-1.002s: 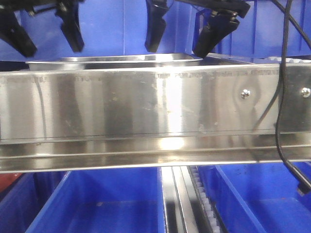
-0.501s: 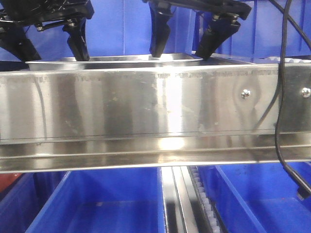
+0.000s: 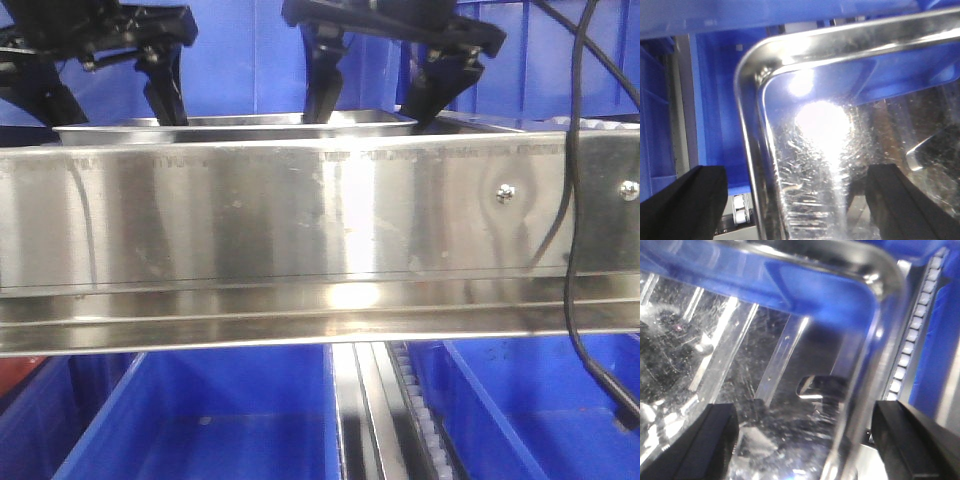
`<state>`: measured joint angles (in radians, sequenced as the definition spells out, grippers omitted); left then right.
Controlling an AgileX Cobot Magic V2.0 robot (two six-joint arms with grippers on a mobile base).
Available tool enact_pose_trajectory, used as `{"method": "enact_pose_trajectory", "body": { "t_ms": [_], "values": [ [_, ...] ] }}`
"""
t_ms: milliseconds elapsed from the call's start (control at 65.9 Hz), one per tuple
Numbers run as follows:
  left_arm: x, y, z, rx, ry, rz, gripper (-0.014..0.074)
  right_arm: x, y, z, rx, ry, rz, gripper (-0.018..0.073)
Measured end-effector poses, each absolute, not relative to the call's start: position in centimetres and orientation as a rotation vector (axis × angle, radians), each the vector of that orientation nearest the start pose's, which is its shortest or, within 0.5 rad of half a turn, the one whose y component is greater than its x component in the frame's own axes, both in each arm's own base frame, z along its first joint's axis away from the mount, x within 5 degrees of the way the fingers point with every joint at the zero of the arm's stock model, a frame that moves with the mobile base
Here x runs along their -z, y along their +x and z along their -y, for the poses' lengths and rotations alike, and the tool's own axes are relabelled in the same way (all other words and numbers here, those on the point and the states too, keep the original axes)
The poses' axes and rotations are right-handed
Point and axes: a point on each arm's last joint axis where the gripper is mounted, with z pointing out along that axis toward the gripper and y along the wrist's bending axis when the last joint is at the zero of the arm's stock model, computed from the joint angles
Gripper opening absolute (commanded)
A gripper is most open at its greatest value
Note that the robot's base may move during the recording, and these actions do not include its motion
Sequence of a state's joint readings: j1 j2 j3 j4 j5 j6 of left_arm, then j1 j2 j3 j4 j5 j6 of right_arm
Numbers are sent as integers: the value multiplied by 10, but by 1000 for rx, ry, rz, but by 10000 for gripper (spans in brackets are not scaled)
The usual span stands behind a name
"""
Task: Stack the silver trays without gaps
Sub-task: 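Lower both grippers onto opposite rims of the silver tray and close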
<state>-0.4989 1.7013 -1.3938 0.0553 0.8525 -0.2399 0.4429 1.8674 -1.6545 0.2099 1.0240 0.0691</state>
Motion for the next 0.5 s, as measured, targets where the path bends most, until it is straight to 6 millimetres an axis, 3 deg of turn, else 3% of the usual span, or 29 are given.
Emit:
{"method": "enact_pose_trajectory", "body": {
  "t_ms": [349, 501],
  "values": [
    [-280, 326, 173, 171, 380, -2643, 461, -289, 363, -191, -425, -414, -2727, 433],
    [-280, 326, 173, 171, 380, -2643, 396, -289, 363, -191, -425, -414, -2727, 400]
  ]
}}
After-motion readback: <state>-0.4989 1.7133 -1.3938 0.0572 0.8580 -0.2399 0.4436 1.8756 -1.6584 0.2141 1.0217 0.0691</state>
